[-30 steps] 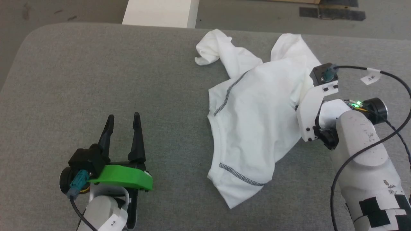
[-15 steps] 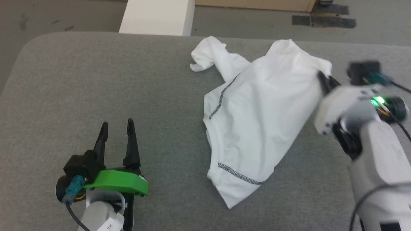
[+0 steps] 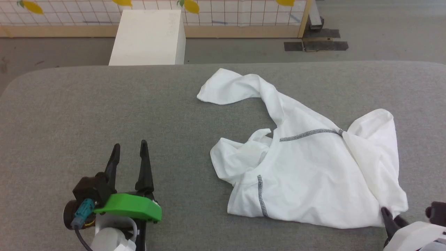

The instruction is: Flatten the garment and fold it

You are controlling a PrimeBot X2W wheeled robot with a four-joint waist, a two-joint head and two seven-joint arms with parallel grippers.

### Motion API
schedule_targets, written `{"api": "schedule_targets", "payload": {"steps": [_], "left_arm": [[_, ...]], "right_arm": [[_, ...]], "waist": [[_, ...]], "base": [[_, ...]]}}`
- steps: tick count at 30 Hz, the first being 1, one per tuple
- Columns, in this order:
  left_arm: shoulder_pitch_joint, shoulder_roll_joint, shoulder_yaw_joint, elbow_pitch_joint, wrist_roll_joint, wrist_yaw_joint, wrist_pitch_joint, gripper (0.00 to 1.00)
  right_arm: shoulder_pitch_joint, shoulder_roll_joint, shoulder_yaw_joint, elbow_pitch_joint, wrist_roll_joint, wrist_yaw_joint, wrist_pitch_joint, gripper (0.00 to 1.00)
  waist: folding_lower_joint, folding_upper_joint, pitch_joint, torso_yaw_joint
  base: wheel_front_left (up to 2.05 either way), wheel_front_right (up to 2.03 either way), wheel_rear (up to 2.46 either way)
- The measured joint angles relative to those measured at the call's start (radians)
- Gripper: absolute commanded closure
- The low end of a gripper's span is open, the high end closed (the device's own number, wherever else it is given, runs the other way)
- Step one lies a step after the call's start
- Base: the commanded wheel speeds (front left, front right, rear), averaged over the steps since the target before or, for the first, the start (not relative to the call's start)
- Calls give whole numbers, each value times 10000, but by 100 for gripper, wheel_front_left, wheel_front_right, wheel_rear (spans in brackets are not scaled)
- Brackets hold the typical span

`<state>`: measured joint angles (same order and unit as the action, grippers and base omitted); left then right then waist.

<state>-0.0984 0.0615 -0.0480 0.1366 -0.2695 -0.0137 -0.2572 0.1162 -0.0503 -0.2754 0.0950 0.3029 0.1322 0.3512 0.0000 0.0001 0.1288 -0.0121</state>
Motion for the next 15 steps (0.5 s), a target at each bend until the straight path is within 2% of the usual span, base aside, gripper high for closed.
{"api": "schedule_targets", "payload": {"steps": [5, 9, 12, 15], "left_arm": [[147, -21, -111, 151, -539, -228, 282, 0], [-151, -31, -719, -40, -972, -537, 1419, 0], [-1099, -52, -1360, 109, -1057, -688, 2989, 0], [-2285, -50, -2144, 631, -1682, -867, 5338, 0]], "right_arm": [[-490, 2, -558, -383, 268, 0, -1225, 0], [-1029, -12, -1179, -949, -136, 0, -1463, 0], [-1247, -12, -1358, -1204, -313, 0, -1398, 0], [-1464, -8, -1239, -1277, -322, 0, -1304, 0]], "waist": [[0, 0, -312, -85], [0, 0, -463, -102], [0, 0, -425, -47], [0, 0, -319, -100]], "base": [[0, 0, 0], [0, 0, 0], [0, 0, 0], [0, 0, 0]]}}
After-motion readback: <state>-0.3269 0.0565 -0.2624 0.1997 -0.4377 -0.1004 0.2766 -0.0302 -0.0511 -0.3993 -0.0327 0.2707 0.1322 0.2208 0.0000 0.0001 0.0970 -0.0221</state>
